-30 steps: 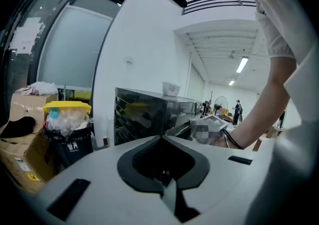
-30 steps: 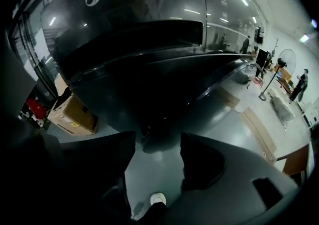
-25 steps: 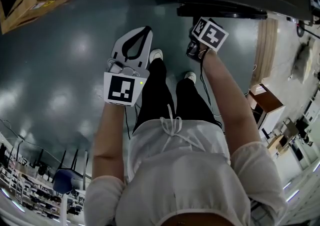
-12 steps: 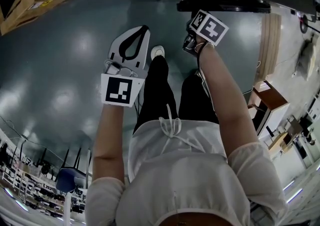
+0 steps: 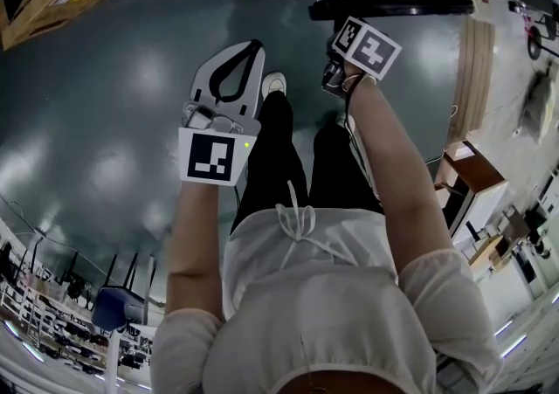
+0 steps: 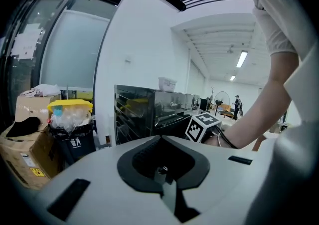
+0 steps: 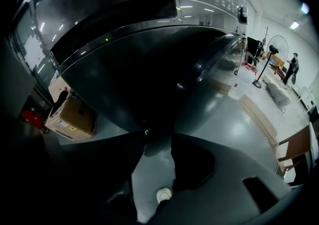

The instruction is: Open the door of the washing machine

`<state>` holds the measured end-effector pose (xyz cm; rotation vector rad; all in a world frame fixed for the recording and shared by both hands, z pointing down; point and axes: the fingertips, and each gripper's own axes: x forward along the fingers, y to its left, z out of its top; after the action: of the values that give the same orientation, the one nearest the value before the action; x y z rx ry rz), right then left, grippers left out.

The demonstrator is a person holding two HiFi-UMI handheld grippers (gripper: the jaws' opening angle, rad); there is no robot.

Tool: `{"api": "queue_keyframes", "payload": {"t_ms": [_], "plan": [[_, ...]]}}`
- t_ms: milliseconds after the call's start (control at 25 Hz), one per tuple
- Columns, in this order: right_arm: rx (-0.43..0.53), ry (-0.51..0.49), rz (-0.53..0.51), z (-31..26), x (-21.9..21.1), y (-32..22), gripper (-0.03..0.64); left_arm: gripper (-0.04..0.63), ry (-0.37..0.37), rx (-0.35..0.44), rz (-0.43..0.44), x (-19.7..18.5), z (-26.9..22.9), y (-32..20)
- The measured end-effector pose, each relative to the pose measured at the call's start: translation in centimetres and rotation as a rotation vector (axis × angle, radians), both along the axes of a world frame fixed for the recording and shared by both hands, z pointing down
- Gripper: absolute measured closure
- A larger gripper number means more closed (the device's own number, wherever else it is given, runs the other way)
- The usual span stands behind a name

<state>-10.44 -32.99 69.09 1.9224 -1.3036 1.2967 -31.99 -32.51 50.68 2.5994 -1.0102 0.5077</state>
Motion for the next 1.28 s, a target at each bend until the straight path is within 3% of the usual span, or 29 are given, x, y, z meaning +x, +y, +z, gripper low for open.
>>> {"api": "queue_keyframes", "payload": {"t_ms": [360, 680, 1280], "plan": [[-0.045, -0.118, 0.006, 0.9, 1.0, 6.4, 0.454, 0.574, -0.034, 0.013, -0.037, 2.0, -0.3, 4.2], [-0.065, -0.136, -0.125, 1.0, 4.0, 13.1, 0.463, 0.574, -0.037, 0.013, -0.043, 7.3, 0.0, 10.3], [-0.041, -0.106, -0.177, 0.5, 13.8, 26.8, 0.527, 0.574, -0.059, 0.071, -0.062, 16.9, -0.5, 22.7]]}}
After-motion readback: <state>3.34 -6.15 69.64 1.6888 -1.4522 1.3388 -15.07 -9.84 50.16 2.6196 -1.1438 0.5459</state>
